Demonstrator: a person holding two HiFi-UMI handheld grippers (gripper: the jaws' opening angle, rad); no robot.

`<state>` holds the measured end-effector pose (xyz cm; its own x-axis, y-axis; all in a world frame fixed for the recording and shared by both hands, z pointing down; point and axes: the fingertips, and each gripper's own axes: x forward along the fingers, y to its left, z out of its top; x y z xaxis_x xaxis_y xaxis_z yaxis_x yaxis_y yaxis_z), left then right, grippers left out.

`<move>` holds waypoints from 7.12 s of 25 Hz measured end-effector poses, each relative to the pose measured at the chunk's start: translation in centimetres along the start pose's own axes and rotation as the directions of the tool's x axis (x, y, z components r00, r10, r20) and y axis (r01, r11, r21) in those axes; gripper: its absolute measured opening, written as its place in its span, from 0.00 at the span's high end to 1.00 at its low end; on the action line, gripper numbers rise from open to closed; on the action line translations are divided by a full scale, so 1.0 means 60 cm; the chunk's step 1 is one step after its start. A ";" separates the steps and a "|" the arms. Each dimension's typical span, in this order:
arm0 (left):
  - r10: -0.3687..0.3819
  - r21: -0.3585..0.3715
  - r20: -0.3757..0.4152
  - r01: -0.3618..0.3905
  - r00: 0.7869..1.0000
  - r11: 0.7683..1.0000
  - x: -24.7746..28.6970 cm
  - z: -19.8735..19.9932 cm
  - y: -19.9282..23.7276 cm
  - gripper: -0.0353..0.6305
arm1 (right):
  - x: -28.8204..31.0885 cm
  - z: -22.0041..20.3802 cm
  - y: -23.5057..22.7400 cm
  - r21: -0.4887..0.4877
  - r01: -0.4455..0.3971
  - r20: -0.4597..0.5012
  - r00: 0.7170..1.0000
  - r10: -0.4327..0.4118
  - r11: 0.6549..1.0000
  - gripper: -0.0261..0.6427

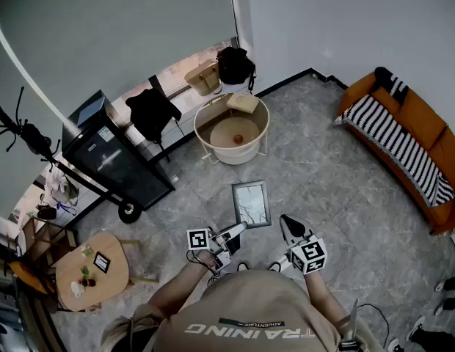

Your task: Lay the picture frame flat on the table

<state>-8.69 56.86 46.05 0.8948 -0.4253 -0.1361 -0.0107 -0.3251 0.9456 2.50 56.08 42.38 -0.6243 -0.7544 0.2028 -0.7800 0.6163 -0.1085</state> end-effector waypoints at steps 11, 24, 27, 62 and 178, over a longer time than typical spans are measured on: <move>0.002 -0.002 0.007 -0.002 1.000 1.000 0.044 -0.003 0.002 0.84 | -0.019 -0.001 -0.038 -0.001 -0.007 0.021 1.000 0.007 1.000 0.95; 0.034 -0.012 0.021 -0.033 0.999 0.999 0.085 -0.017 0.014 0.84 | -0.024 -0.033 -0.079 0.016 -0.041 -0.011 0.999 0.041 0.999 0.95; 0.039 -0.005 0.034 -0.039 0.999 0.999 0.087 0.005 0.022 0.84 | 0.000 -0.031 -0.097 0.004 -0.032 -0.025 0.999 0.032 0.999 0.95; -0.011 -0.101 -0.093 0.002 0.996 0.995 0.172 0.394 0.218 0.84 | 0.362 0.023 -0.291 0.048 0.103 -0.082 0.992 -0.099 0.993 0.95; 0.629 -0.125 -0.288 -0.679 0.723 0.723 0.531 0.966 1.237 0.51 | 1.166 -0.380 -0.917 0.309 0.149 -0.442 0.897 0.003 0.939 0.95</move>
<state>-6.83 -29.78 94.77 0.7683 -0.2687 0.5810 -0.5595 0.1592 0.8134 2.72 -25.47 84.74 -0.5432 -0.5750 0.6119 -0.8391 0.3965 -0.3724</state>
